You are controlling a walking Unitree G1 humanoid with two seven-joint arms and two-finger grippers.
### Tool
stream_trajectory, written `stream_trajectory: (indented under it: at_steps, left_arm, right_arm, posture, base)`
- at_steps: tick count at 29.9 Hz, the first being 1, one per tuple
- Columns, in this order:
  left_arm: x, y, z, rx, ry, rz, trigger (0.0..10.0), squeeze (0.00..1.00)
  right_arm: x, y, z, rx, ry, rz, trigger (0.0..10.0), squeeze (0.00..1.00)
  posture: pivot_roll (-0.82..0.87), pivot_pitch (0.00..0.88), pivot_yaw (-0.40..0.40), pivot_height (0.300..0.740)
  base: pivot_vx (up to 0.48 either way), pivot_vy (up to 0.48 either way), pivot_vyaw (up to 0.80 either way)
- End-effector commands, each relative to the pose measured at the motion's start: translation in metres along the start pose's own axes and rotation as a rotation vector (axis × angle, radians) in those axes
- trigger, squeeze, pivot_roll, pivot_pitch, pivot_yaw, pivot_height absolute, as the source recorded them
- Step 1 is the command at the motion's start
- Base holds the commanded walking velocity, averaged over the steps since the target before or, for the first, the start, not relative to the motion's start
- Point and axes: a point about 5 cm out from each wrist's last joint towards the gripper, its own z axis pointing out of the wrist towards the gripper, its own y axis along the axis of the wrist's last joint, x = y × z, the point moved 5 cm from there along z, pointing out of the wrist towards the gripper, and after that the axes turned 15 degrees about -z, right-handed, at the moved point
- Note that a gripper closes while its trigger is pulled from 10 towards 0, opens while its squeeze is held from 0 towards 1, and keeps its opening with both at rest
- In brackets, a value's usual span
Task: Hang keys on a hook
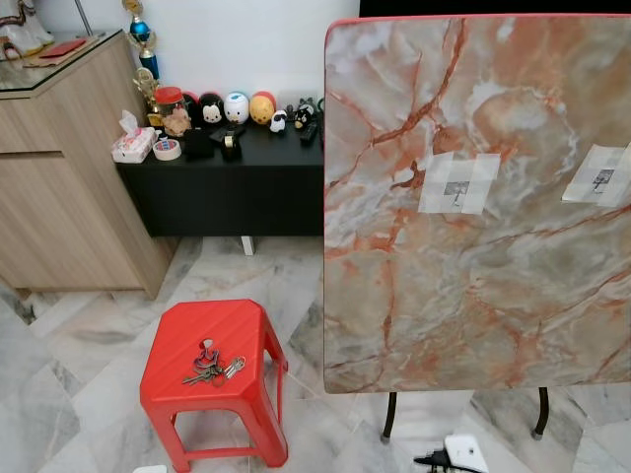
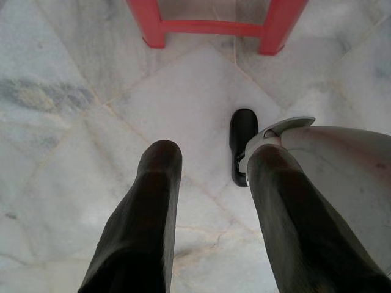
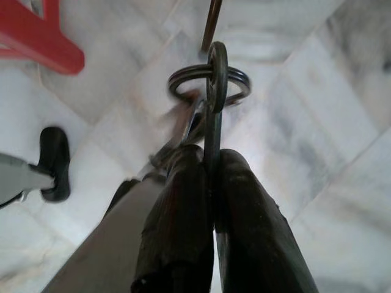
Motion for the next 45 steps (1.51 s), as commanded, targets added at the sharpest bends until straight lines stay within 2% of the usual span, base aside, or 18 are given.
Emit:
stream_trajectory:
  at_steps: [1,8,10,13,18,23,33,45]
  left_arm:
    - [0.005,-0.008,-0.001,0.027,0.015,0.003,10.0,0.0]
    - [0.005,-0.008,-0.002,0.025,0.018,0.0,10.0,0.0]
    - [0.005,-0.008,-0.002,0.024,0.019,-0.001,10.0,0.0]
    - [0.005,-0.008,-0.002,0.024,0.018,-0.002,10.0,0.0]
    - [0.005,-0.007,-0.001,0.015,0.02,-0.024,10.0,0.0]
    - [0.005,-0.007,-0.001,0.013,0.021,-0.026,10.0,0.0]
    - [0.003,-0.006,-0.001,0.013,0.002,-0.024,10.0,0.0]
    - [0.003,-0.005,-0.001,0.014,-0.012,-0.025,10.0,0.0]
  right_arm:
    - [-0.003,0.004,0.0,-0.012,-0.006,-0.034,10.0,0.0]
    - [-0.002,0.02,0.001,-0.054,-0.001,-0.047,10.0,0.0]
    - [-0.002,0.025,0.001,-0.068,-0.009,-0.012,10.0,0.0]
    - [-0.002,0.026,0.001,-0.068,-0.015,-0.01,10.0,0.0]
    - [-0.005,0.023,0.001,-0.066,-0.043,0.071,10.0,0.0]
    - [-0.013,0.019,0.0,-0.076,-0.048,0.147,10.0,0.0]
    - [-0.021,0.007,-0.003,-0.057,-0.066,0.17,10.0,0.0]
    - [-0.031,0.017,-0.004,-0.074,-0.092,0.2,10.0,0.0]
  posture:
    - [0.05,0.0,-0.009,0.74]
    - [0.05,0.0,-0.011,0.74]
    - [0.05,0.0,-0.012,0.74]
    - [0.05,0.0,-0.016,0.74]
    - [0.06,0.0,-0.017,0.74]
    - [0.05,0.0,-0.011,0.74]
    - [0.06,0.0,-0.006,0.74]
    - [0.05,0.0,-0.001,0.74]
  base:
    - [0.0,0.0,0.8]
    - [0.0,0.0,0.71]
    - [0.0,0.0,0.0]
    - [0.0,0.0,0.0]
    - [0.0,0.0,-0.09]
    - [0.0,0.0,-0.79]
    - [0.0,0.0,0.0]
    - [0.0,0.0,0.0]
